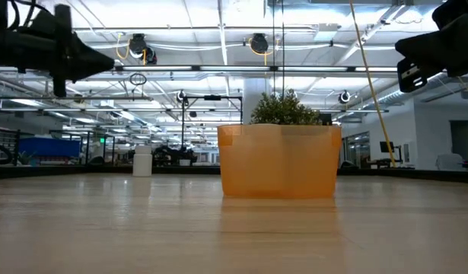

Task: Pick and place pill bottles into a basket
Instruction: Put the white medicine bottle into the orange bin

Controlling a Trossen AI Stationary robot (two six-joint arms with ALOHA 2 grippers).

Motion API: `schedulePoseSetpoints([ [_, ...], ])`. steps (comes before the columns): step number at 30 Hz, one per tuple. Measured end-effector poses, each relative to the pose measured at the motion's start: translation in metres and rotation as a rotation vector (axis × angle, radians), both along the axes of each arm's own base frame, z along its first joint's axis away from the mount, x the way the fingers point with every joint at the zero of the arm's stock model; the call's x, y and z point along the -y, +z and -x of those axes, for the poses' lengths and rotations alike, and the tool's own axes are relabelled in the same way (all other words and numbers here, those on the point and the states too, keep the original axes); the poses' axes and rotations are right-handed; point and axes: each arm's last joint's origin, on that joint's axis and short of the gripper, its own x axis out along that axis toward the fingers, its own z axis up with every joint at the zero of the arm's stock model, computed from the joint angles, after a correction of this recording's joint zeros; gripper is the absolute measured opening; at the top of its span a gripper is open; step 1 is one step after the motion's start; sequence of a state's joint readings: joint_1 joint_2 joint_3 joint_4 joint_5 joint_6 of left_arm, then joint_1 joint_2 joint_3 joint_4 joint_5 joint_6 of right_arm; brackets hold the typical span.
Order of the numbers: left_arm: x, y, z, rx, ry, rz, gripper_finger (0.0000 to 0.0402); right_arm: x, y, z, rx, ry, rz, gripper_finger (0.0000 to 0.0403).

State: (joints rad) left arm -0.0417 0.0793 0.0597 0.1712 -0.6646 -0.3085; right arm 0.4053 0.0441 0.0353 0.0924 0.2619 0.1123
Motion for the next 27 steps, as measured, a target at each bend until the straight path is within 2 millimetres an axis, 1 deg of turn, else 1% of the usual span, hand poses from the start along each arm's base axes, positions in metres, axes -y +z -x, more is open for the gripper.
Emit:
schedulePoseSetpoints([
  [5, -0.006, -0.010, -0.011, -0.048, 0.059, 0.108, 0.0056, 0.000, 0.000, 0.000, 0.001, 0.000, 0.000, 0.0000],
  [10, -0.014, -0.020, -0.028, -0.064, 0.135, 0.203, 0.0056, 0.000, 0.000, 0.000, 0.002, 0.000, 0.000, 0.0000],
  [12, -0.019, -0.021, -0.036, -0.083, 0.118, 0.219, 0.0055, 0.000, 0.000, 0.000, 0.002, 0.000, 0.000, 0.0000],
  [15, -0.027, -0.019, -0.053, -0.154, 0.100, 0.239, 0.0055, 0.000, 0.000, 0.000, 0.002, 0.000, 0.000, 0.0000],
  [20, -0.046, -0.010, -0.084, -0.267, 0.194, 0.278, 0.0055, 0.000, 0.000, 0.000, 0.003, 0.001, -0.001, 0.0000],
  [23, -0.060, -0.006, -0.095, -0.325, 0.321, 0.333, 0.0056, 0.000, 0.000, 0.000, 0.004, 0.001, -0.001, 0.0000],
  [25, -0.067, 0.003, -0.103, -0.363, 0.353, 0.339, 0.0056, 0.000, 0.000, 0.000, 0.004, 0.001, -0.001, 0.0000],
  [27, -0.072, 0.009, -0.106, -0.424, 0.364, 0.356, 0.0060, 0.000, 0.000, 0.000, 0.004, 0.001, -0.001, 0.0000],
])
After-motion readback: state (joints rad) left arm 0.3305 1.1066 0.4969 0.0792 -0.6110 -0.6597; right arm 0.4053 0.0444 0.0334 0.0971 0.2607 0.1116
